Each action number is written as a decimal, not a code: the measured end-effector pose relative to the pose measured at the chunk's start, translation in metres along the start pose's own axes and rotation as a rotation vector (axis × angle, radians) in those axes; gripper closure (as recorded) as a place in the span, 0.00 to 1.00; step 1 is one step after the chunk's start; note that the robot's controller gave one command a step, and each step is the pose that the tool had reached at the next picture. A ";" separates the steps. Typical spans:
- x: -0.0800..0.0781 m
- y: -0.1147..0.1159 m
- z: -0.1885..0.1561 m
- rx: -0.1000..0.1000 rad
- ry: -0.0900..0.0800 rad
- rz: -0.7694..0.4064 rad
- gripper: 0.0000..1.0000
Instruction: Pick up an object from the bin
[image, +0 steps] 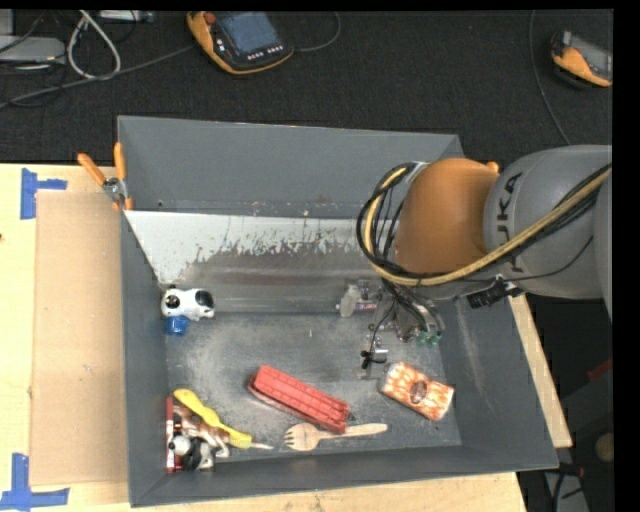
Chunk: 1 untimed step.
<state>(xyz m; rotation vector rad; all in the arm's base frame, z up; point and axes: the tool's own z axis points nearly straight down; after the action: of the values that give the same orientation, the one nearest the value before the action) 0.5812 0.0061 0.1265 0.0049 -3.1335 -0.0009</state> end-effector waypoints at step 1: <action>-0.002 0.000 -0.004 0.000 -0.007 0.000 0.00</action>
Offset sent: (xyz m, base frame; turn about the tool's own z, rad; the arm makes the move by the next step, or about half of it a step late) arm -0.0608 -0.0644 0.0458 0.2089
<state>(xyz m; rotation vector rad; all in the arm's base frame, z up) 0.5831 0.0061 0.1300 0.0046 -3.1404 -0.0009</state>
